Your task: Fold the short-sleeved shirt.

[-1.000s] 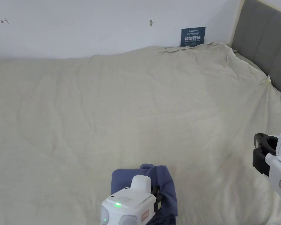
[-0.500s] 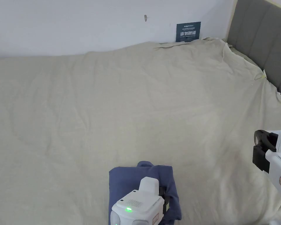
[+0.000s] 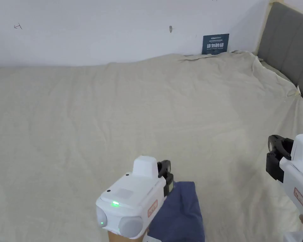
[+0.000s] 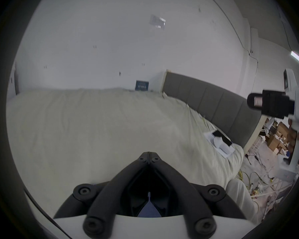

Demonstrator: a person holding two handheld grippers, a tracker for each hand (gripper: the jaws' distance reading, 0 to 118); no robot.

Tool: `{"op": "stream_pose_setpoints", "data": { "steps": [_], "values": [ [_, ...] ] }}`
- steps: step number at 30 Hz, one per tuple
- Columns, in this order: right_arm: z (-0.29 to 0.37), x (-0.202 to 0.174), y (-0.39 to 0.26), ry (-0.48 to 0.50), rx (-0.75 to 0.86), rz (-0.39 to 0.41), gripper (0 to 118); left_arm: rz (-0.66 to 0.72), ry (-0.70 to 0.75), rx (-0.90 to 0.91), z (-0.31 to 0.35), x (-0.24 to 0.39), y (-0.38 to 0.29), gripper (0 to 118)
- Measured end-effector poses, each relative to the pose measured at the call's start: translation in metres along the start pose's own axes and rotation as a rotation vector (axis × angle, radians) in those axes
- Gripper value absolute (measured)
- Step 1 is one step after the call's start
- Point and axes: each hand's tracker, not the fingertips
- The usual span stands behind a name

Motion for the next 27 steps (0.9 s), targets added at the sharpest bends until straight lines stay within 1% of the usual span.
{"op": "stream_pose_setpoints", "data": {
  "steps": [7,12,15,17,21,27],
  "values": [
    [-0.001,-0.022,0.011,0.033,0.066,0.001,1,-0.009,0.149,0.149,0.036,-0.043,0.039,0],
    [-0.002,-0.034,0.014,0.043,0.114,-0.002,1,-0.004,0.270,0.220,0.061,-0.076,0.050,0],
    [-0.004,-0.039,0.013,0.042,0.139,0.000,1,-0.038,0.348,0.247,0.073,-0.090,0.051,0],
    [-0.006,-0.043,0.011,0.036,0.156,0.001,1,-0.038,0.365,0.263,0.082,-0.099,0.050,0],
    [-0.008,-0.048,0.004,0.017,0.194,-0.006,1,-0.060,0.449,0.294,0.093,-0.110,0.043,0],
    [-0.010,-0.051,0.001,0.000,0.210,-0.012,1,-0.057,0.489,0.306,0.103,-0.118,0.036,0]
  ]
}}
